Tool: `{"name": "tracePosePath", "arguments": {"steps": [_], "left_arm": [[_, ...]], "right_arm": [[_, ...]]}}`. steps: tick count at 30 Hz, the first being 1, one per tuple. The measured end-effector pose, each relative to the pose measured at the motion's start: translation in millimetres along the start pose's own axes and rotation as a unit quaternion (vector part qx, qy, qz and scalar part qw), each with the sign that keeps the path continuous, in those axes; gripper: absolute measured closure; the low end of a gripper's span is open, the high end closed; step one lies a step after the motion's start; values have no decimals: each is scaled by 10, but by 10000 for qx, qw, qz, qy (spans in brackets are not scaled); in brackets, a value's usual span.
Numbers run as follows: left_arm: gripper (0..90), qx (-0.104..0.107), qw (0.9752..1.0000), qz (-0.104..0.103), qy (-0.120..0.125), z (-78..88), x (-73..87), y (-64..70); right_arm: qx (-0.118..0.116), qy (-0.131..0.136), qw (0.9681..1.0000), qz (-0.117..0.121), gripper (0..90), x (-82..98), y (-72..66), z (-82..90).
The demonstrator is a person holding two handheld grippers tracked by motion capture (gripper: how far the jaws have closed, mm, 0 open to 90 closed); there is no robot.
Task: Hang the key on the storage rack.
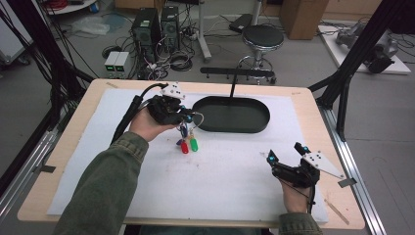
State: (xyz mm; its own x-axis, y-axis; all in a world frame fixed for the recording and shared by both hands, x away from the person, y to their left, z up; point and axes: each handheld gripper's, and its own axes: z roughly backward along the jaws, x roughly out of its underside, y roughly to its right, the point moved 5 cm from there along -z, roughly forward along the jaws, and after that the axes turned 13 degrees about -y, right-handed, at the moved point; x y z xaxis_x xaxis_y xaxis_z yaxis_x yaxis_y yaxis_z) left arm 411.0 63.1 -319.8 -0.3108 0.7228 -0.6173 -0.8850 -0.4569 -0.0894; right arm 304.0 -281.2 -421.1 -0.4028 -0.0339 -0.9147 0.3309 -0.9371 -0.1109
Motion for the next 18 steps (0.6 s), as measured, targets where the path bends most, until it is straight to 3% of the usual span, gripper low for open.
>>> {"name": "tracePosePath", "arguments": {"steps": [15,18], "left_arm": [[792,-161,9996,-85,232,154,-352,-141],[793,-153,9993,-15,330,188,-395,-197]], "right_arm": [[-45,-35,10000,-9,5,6,-4,-4],[-32,-48,10000,34,5,11,3,-11]]}}
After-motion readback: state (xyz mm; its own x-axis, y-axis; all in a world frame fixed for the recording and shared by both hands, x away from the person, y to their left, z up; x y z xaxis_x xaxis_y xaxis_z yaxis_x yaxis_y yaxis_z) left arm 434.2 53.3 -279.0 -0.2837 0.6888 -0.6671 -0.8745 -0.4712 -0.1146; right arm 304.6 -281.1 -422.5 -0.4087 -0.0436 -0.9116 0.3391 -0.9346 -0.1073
